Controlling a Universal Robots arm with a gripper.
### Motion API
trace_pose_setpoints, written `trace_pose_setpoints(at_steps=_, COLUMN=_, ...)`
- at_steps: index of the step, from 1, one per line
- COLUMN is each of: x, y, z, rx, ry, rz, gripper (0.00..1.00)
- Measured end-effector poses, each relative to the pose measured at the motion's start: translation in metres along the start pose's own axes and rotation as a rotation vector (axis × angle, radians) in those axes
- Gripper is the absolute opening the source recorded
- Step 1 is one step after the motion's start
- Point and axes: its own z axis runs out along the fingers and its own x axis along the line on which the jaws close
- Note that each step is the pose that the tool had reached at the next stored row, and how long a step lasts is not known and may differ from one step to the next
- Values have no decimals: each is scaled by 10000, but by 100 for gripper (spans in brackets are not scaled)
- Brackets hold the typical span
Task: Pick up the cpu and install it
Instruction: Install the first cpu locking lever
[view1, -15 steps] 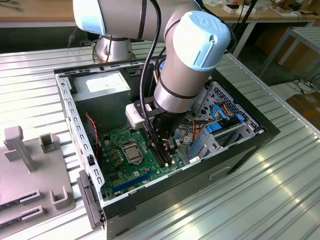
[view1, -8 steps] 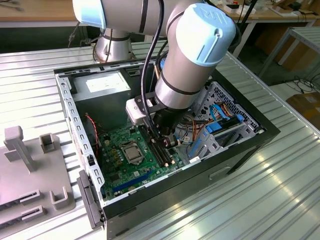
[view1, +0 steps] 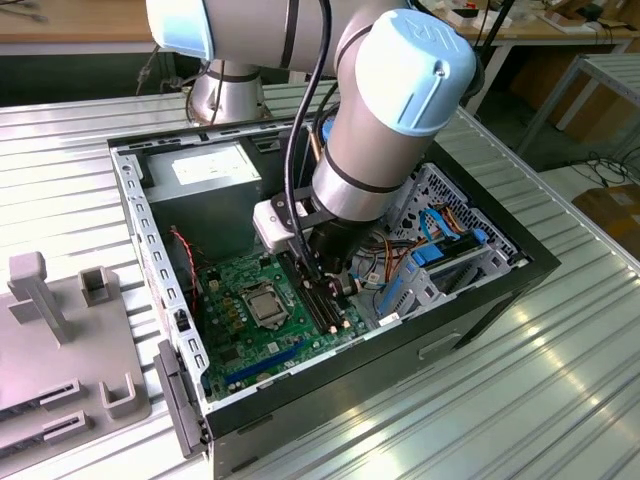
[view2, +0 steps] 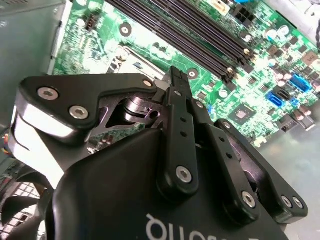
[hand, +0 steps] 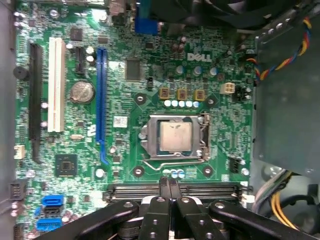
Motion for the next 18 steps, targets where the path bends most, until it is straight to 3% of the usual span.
trace_pose_setpoints(at_steps=5, x=75, y=-1, z=101, rx=-1, ry=21, rz=1, gripper=11)
trace_pose_setpoints(at_steps=12, x=238, y=1, z=230, rx=-1, ry=27, rz=1, gripper=11)
trace_pose_setpoints(at_steps=14, x=249, y=1, z=265, rx=1, ry=20, rz=2, gripper=11)
trace_pose_setpoints(at_steps=16, x=255, y=-1, z=288, rx=2, ry=-47, rz=-2, gripper=11)
trace_pose_setpoints(at_steps=18, x=256, y=-1, z=302, rx=7, ry=-164, rz=-7, gripper=11)
